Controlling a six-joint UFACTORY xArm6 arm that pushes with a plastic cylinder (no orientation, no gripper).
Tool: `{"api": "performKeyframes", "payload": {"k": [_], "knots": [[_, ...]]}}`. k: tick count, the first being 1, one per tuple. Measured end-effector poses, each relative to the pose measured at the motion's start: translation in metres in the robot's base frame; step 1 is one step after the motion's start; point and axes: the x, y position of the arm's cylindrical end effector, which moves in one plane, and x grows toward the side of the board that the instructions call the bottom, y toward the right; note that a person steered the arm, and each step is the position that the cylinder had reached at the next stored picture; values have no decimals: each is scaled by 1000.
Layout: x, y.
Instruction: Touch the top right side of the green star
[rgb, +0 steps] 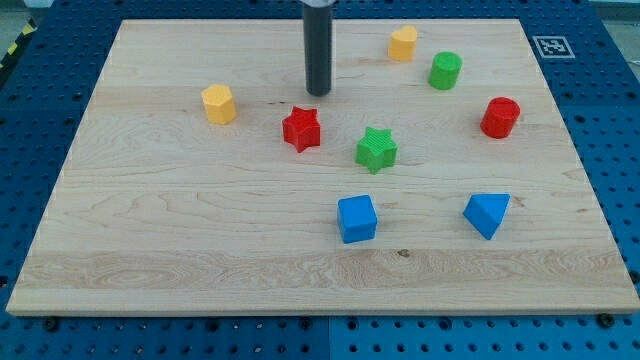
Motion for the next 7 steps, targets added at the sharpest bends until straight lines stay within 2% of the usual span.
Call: {"api": "performKeyframes", "payload": {"k": [1,4,7], "knots": [[24,21],[43,30],[43,36]]}}
